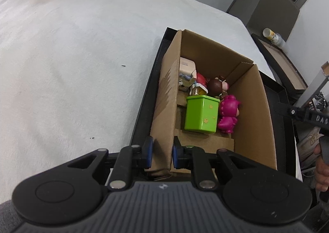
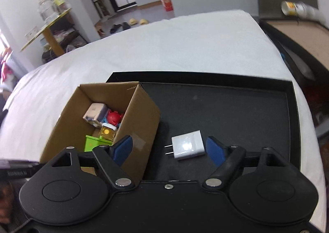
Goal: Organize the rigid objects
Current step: 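Move the right gripper to the white charger plug, then close the right gripper on the white charger plug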
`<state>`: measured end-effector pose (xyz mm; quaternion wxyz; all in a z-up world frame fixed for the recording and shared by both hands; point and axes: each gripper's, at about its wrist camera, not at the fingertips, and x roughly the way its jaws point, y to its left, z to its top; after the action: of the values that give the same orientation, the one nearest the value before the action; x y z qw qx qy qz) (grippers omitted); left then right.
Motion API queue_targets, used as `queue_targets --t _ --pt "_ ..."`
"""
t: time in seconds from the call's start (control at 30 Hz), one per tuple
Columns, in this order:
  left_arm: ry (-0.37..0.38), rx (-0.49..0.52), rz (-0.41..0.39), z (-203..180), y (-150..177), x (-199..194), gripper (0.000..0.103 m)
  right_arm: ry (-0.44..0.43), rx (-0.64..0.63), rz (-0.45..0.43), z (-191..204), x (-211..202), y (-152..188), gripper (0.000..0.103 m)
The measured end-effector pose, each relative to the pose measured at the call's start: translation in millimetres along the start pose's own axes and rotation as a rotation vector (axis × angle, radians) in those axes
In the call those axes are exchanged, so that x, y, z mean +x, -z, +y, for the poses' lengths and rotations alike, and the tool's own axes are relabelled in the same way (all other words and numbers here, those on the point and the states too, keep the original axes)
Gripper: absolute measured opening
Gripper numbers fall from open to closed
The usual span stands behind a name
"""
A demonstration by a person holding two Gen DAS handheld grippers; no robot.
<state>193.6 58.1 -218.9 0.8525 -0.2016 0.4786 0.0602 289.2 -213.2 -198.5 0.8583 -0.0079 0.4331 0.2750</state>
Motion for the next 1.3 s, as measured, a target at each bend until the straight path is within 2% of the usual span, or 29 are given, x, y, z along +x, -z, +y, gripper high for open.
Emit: queue_targets --t 0.2,0.37,0.63,0.8,0.9,1.1,1.2,1.3 --pt "-0.038 -0.004 0.022 -5 -3 6 0.017 -0.009 -0.030 0.022 0 17 7 0.078" --pt "-0.070 0.002 0.045 -9 -5 11 0.017 -0.039 -0.017 -0.002 -2 25 3 0.078" --pt "-0.112 -0.002 0.067 -15 -8 18 0.017 -0.032 -0.027 0.044 -13 42 8 0.078" --pt "-0.127 -0.006 0.081 -15 -9 22 0.017 -0.031 -0.002 0.089 -22 53 11 0.078" --pt "-0.133 -0.004 0.088 -16 -10 26 0.017 0.005 -0.013 0.121 -24 61 15 0.078" --pt "-0.127 -0.013 0.093 -14 -11 30 0.017 0.017 -0.039 0.111 -24 62 18 0.078" --pt "-0.118 -0.013 0.092 -13 -11 29 0.017 0.037 -0.074 0.107 -20 60 21 0.072" --pt "-0.116 -0.003 0.092 -14 -10 29 0.018 0.041 -0.099 0.102 -17 56 24 0.061"
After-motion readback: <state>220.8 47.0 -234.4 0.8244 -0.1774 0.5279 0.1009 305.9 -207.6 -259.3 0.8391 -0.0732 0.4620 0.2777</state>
